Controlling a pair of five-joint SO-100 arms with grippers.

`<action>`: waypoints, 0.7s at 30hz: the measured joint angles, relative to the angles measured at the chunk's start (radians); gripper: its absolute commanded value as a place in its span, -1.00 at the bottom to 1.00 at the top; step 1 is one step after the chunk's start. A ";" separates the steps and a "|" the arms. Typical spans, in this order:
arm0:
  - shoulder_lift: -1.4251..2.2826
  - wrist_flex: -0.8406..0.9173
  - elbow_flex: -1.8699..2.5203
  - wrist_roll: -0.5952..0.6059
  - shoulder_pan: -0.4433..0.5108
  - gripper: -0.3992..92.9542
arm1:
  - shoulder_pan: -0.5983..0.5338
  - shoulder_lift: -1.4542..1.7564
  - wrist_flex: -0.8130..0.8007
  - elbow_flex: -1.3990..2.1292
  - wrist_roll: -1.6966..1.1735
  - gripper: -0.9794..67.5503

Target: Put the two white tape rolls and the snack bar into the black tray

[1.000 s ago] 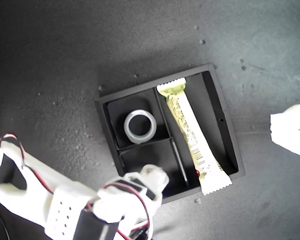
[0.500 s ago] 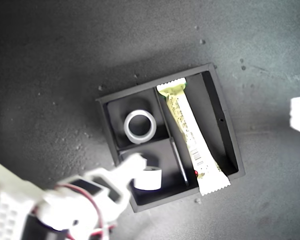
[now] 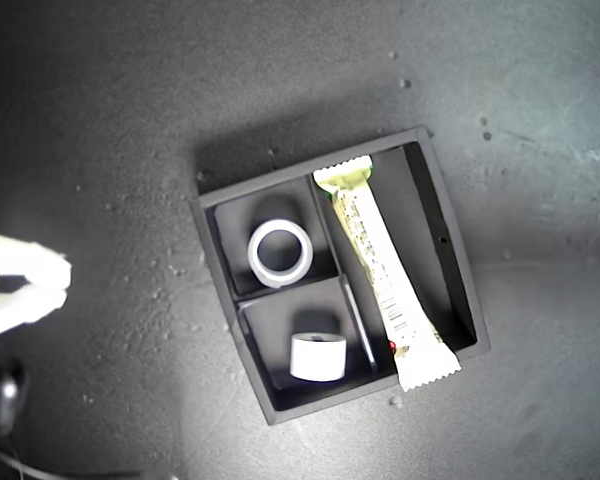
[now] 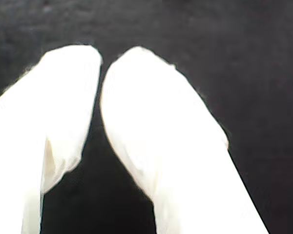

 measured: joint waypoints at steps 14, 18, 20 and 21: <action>0.325 -0.067 0.551 -0.097 0.066 -0.99 | -0.034 0.581 -0.264 1.028 0.034 -0.98; 0.325 -0.074 0.588 -0.086 0.058 -0.99 | -0.043 0.581 -0.308 1.135 -0.002 -0.98; 0.325 -0.074 0.595 -0.077 0.044 -0.99 | -0.041 0.578 -0.341 1.189 -0.018 -0.98; 0.325 -0.074 0.597 -0.077 0.041 -0.99 | -0.038 0.578 -0.353 1.210 -0.021 -0.98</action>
